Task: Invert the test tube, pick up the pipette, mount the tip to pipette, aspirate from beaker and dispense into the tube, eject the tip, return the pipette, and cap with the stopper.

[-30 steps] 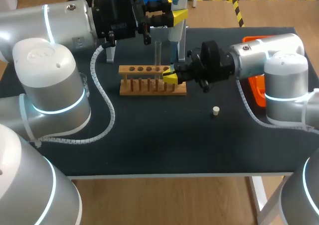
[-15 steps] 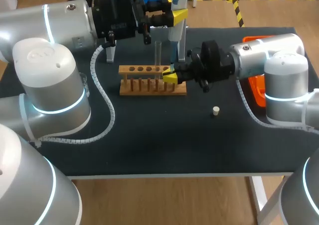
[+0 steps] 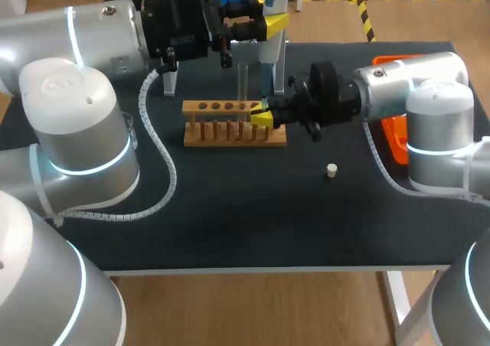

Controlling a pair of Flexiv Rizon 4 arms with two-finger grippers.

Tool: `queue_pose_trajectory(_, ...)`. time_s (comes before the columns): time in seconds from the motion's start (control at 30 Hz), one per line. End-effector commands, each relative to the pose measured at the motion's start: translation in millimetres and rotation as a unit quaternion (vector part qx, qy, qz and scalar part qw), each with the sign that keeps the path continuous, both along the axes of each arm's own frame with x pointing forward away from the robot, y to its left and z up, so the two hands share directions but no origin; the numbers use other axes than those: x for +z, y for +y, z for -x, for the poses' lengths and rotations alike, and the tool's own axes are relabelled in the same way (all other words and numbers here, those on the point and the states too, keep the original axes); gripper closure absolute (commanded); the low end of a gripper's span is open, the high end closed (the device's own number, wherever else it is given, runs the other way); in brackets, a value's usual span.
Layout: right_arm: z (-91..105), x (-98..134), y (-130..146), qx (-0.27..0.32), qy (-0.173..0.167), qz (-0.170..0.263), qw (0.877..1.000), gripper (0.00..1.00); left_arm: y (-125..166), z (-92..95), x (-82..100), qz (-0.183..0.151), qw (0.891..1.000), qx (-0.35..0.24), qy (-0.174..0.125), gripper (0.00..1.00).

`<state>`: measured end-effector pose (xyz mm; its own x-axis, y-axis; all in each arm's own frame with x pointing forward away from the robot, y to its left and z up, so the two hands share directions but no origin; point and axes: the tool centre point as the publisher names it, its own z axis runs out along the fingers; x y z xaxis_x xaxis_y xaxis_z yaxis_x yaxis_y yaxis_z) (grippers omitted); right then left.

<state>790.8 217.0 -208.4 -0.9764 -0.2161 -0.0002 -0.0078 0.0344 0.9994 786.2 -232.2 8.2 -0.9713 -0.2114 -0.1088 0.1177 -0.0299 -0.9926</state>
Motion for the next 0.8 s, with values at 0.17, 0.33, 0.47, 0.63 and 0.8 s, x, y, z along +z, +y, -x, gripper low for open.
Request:
queue_pose_trajectory(0.17,1.1,4.9,1.5,0.003,-0.003,-0.002,1.0,1.0,0.3,-0.8,0.0,-0.001,1.0,-0.001,0.0,1.0)
queue_pose_trajectory(0.33,1.2,5.4,2.0,0.003,-0.003,-0.001,1.0,1.0,0.3,-0.8,0.0,-0.001,1.0,-0.001,0.0,1.0)
queue_pose_trajectory(0.47,0.7,4.6,3.5,0.003,0.0,0.0,1.0,1.0,0.3,-0.8,0.0,-0.001,1.0,-0.001,0.0,1.0)
queue_pose_trajectory(0.63,-1.0,3.9,4.2,0.002,0.004,-0.001,1.0,1.0,0.3,-0.8,0.0,-0.001,1.0,-0.001,0.0,1.0)
queue_pose_trajectory(0.8,-1.6,3.6,4.9,0.001,0.006,-0.001,1.0,1.0,0.3,-0.8,0.0,-0.001,1.0,-0.001,0.0,1.0)
